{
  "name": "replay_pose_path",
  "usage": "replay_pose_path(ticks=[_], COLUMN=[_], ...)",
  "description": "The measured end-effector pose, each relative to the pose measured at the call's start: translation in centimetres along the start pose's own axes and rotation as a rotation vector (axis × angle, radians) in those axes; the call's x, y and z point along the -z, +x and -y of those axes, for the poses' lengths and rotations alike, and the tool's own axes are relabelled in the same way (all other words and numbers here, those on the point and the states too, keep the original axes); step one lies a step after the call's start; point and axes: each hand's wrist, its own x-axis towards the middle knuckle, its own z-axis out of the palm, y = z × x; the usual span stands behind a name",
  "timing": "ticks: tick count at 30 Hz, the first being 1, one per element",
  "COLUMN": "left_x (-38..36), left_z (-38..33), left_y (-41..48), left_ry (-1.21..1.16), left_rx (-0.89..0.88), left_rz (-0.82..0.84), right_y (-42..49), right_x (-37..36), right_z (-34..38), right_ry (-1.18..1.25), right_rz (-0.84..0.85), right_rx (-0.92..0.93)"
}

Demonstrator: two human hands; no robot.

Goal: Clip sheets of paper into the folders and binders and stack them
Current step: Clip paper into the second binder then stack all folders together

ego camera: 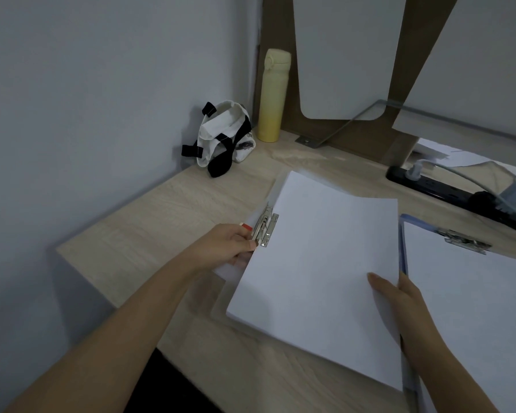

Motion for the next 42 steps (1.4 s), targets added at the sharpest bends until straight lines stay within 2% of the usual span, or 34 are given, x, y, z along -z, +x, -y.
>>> replay_pose_path(ticks=[5, 7, 10, 12, 15, 19, 23, 29, 35, 38, 42], left_x=[-0.3, -0.7, -1.2, -1.3, -1.8, -4.5, -9.8, -17.4, -22.9, -24.5, -25.2], left_z=[0.2, 0.3, 0.2, -0.4, -2.4, -6.8, -10.2, -11.1, -7.7, -6.0, -5.1], left_y=[-0.8, -1.1, -1.7, -2.2, -3.3, -5.5, -7.2, -7.2, -5.3, -4.3, -3.0], left_ry=[-0.084, -0.096, -0.106, -0.123, -0.192, -0.381, -0.246, -0.154, 0.014, 0.065, -0.025], left_rx=[-0.008, -0.024, -0.081, -0.12, -0.184, -0.307, -0.481, -0.547, -0.43, -0.315, -0.161], left_rz=[-0.01, -0.054, -0.107, -0.135, -0.143, -0.046, 0.021, 0.118, 0.16, 0.115, 0.163], right_y=[-0.2, -0.2, -0.5, -0.6, -1.3, -2.9, -4.9, -7.9, -10.3, -10.3, -8.6], right_x=[-0.4, -0.8, -0.8, -0.6, -0.4, 0.6, 4.2, 11.9, 17.9, 21.1, 25.0], right_z=[0.6, 0.6, 0.1, 0.0, 1.0, 3.8, 6.9, 8.1, 7.1, 5.2, 0.8], right_ry=[-0.168, -0.42, -0.998, -1.121, -1.023, -0.716, -0.141, 0.271, 0.369, 0.404, 0.07], right_rz=[-0.096, -0.145, -0.154, -0.073, 0.029, 0.169, 0.27, 0.274, 0.266, 0.152, -0.072], right_rx=[0.067, 0.13, 0.278, 0.344, 0.333, 0.163, 0.024, 0.117, 0.193, 0.171, -0.034])
